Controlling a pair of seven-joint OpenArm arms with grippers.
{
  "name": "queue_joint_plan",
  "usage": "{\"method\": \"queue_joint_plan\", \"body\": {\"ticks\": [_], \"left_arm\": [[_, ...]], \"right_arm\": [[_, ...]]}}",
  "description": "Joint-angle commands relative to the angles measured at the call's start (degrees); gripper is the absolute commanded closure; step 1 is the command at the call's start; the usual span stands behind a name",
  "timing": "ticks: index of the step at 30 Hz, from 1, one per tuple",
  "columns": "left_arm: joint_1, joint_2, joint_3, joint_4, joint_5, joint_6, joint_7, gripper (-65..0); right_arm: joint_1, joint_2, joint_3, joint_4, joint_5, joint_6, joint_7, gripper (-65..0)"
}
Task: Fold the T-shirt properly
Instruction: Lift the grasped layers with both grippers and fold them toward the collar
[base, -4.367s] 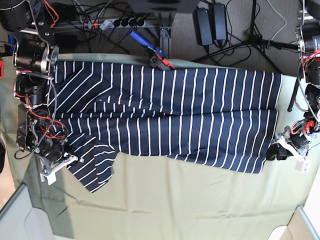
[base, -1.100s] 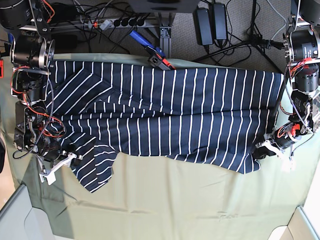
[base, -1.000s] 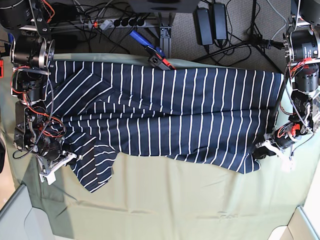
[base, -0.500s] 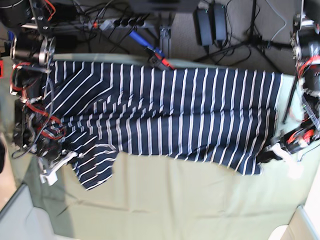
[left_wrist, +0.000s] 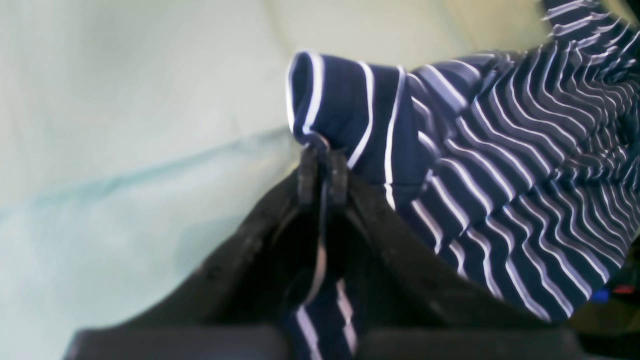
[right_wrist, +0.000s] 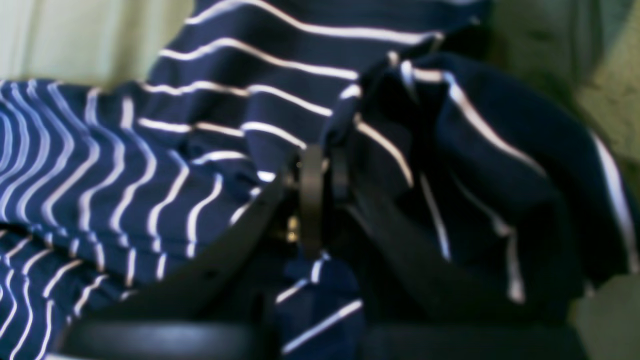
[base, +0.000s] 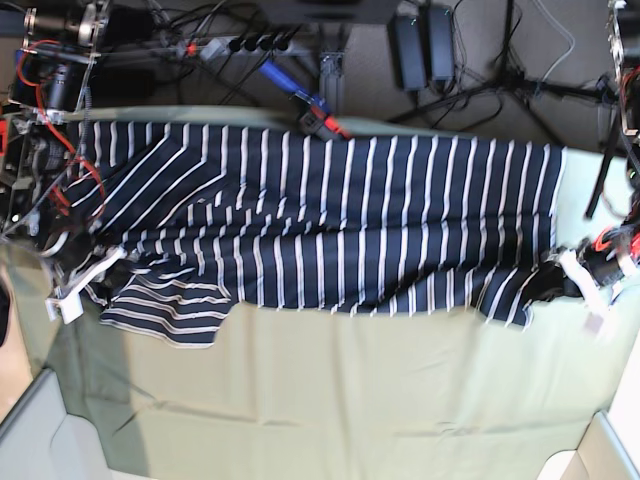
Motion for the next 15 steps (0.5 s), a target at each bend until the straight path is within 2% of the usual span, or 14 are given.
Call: {"method": "queue_joint_plan", "body": {"ticks": [1,6,11,15], "left_arm": [[-0.68,-1.73,-0.48,0.92,-0.98,-0.73,-0.96,0.0],[0.96,-2.89,-0.48,0.92,-2.10,-0.73,0.55,0.0],[2.58,-3.76,-0.48,0.92,-4.63,-0.73,2.64,0.0],[3.15,-3.78,-0.48,0.92,-7.98,-0.73,7.41,0.0]], "right_arm": [[-0.15,1.31,1.70,2.25,1.27,3.28,1.14,0.0],[-5.95,1.29,6.25,7.39,2.99,3.32,0.70,0.0],[-10.95,1.31,7.74,12.41,2.93,3.32,0.55,0.0],[-13.31,1.29,7.78,13.88,2.95,3.30,-0.55,0.0]]}}
